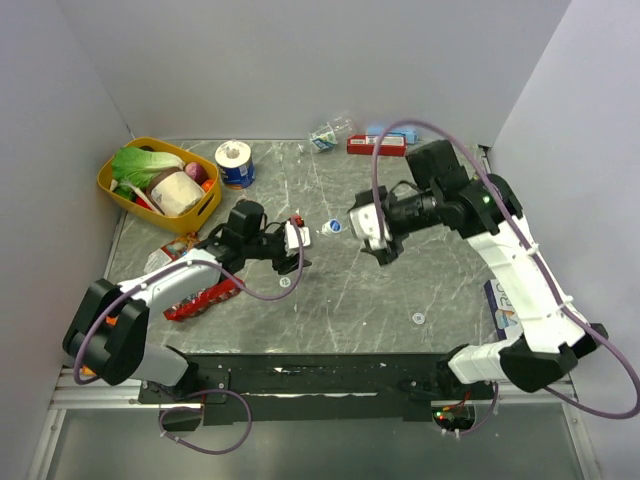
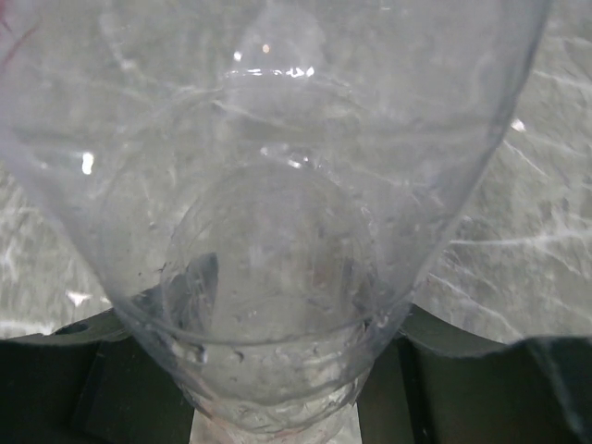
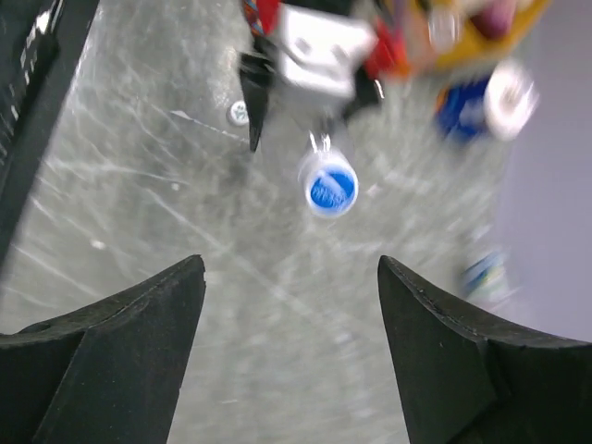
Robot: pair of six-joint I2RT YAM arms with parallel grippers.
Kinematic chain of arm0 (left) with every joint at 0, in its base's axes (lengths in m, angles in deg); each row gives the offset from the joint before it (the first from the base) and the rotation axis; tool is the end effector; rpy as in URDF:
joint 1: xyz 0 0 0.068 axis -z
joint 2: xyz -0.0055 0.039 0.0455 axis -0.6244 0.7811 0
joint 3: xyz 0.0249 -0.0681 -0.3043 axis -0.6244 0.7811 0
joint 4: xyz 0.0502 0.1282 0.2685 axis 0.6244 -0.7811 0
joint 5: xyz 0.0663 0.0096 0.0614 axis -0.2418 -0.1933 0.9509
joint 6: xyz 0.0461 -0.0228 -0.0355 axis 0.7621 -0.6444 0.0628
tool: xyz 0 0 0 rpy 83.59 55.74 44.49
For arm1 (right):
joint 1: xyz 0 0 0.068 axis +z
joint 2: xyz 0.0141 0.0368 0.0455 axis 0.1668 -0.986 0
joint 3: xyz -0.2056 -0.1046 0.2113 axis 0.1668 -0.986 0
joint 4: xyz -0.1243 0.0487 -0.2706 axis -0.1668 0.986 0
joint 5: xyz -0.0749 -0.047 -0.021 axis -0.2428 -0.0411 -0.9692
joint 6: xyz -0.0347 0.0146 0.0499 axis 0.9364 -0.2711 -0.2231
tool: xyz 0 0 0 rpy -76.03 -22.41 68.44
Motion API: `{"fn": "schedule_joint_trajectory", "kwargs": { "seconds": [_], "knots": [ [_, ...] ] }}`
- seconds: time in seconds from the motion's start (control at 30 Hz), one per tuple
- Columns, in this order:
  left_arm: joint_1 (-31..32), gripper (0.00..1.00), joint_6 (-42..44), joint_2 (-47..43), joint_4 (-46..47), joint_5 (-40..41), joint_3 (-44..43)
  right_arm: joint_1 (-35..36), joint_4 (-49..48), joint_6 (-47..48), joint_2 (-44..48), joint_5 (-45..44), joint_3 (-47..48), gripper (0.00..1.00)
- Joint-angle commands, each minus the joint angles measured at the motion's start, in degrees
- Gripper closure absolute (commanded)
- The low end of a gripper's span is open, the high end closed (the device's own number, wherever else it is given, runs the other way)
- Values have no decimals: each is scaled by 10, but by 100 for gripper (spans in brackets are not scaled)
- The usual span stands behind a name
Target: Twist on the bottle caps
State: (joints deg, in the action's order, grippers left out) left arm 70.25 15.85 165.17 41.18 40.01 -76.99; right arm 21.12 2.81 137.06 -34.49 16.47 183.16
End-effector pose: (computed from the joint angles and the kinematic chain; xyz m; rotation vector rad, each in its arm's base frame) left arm 0.2691 -0.2001 0.2490 1.3942 1.4693 -0.6820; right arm 0.2155 0.1648 0.5020 -1.9355 1.0436 0.4411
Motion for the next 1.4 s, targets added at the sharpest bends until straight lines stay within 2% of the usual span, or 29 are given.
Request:
{"fn": "schedule_joint_trajectory", "kwargs": {
  "seconds": [0.0, 0.13, 0.4, 0.53, 0.67, 1.2, 1.3, 1.37],
  "knots": [
    [-2, 99, 112, 21, -118, -86, -56, 16, 28, 257, 14, 48, -32, 19],
    [0, 99, 123, 28, -133, -87, -69, 31, 43, 291, 8, 61, -29, 21],
    [3, 99, 150, 29, -150, -85, -83, 47, 63, 347, -18, 50, -25, 32],
    [4, 99, 151, 28, -146, -87, -86, 49, 110, 379, -41, 36, -8, 33],
    [5, 99, 150, 28, -142, -87, -86, 51, 102, 392, -44, 29, -19, 34],
    [6, 99, 140, 21, -104, -79, -74, 55, 129, 388, -77, -3, -2, 52],
    [6, 99, 127, 19, -89, -74, -69, 55, 127, 371, -85, -7, 1, 58],
    [6, 99, 99, 19, -65, -64, -65, 54, 115, 326, -94, -6, 10, 62]
  ]
}}
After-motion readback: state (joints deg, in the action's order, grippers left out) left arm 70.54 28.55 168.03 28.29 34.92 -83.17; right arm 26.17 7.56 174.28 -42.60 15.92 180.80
